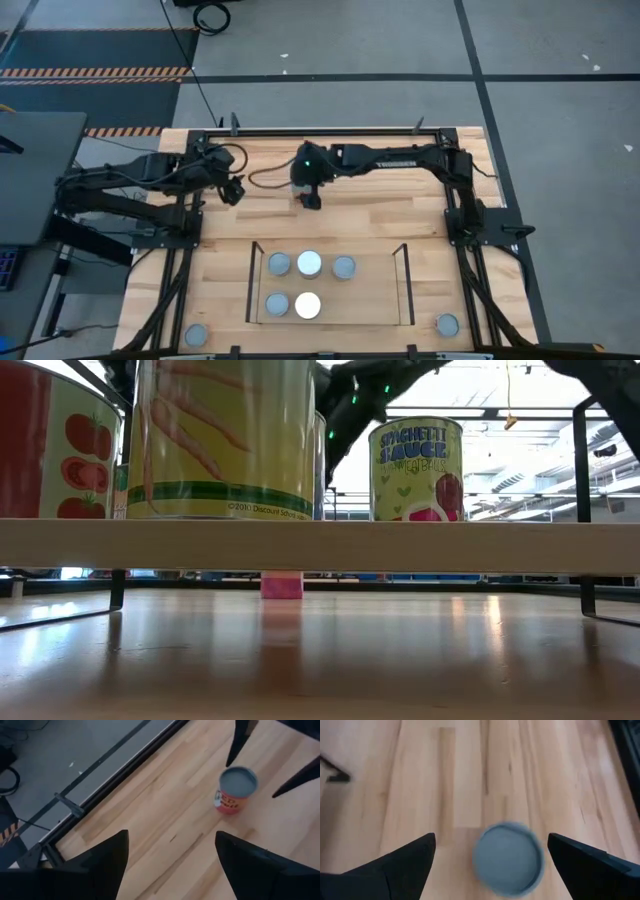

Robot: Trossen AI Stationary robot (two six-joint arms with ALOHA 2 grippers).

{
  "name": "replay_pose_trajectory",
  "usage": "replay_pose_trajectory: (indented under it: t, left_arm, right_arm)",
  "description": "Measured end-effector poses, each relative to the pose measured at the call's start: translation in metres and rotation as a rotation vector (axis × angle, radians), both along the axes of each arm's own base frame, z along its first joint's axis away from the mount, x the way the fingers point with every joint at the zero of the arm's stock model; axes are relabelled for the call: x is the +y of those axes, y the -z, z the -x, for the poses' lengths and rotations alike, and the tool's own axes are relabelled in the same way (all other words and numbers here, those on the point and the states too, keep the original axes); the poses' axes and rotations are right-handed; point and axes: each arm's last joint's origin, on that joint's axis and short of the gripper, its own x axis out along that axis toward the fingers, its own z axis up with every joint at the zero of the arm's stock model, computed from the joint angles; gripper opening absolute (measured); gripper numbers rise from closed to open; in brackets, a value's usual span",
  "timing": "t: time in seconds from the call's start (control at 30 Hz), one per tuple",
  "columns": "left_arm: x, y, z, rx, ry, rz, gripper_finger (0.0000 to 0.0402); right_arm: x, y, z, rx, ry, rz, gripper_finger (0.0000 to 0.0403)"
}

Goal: Pick and place cans onto a shelf
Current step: Put the canned mixed fruits on the shelf

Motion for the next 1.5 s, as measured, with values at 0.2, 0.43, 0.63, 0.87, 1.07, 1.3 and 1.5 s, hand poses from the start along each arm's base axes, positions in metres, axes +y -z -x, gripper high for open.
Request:
replay_pose_trajectory:
  t: [0.2, 0.43, 0.63, 0.87, 1.07, 1.3, 1.5]
  left_arm:
    - [0.012, 0.002, -0.007, -0.061, -0.052, -0.003, 0.0300]
    - [0.032, -0.011, -0.010, -0.096, -0.050, -0.095, 0.0300]
    - [0.048, -0.010, -0.003, -0.054, -0.094, -0.096, 0.0300]
    - [0.063, -0.012, 0.002, -0.048, -0.112, -0.101, 0.0300]
    - [0.070, -0.014, 0.003, -0.039, -0.086, -0.139, 0.0300]
    - [0.069, -0.011, 0.006, 0.044, -0.060, -0.157, 0.0300]
    - [0.069, -0.011, 0.007, 0.118, -0.013, -0.200, 0.0300]
  right_arm:
    - [-0.018, 0.011, -0.002, -0.022, -0.063, -0.077, 0.0394]
    - [-0.025, 0.033, -0.012, -0.037, -0.089, -0.068, 0.0394]
    - [-0.031, 0.036, -0.012, -0.032, -0.053, -0.050, 0.0394]
    - [-0.039, 0.041, -0.005, 0.023, -0.020, -0.117, 0.0393]
    - [-0.043, 0.041, -0.004, 0.016, -0.024, -0.117, 0.0381]
    - [-0.036, 0.056, -0.003, 0.016, -0.058, -0.106, 0.0354]
    - [-0.034, 0.051, -0.005, 0.009, -0.055, -0.057, 0.0326]
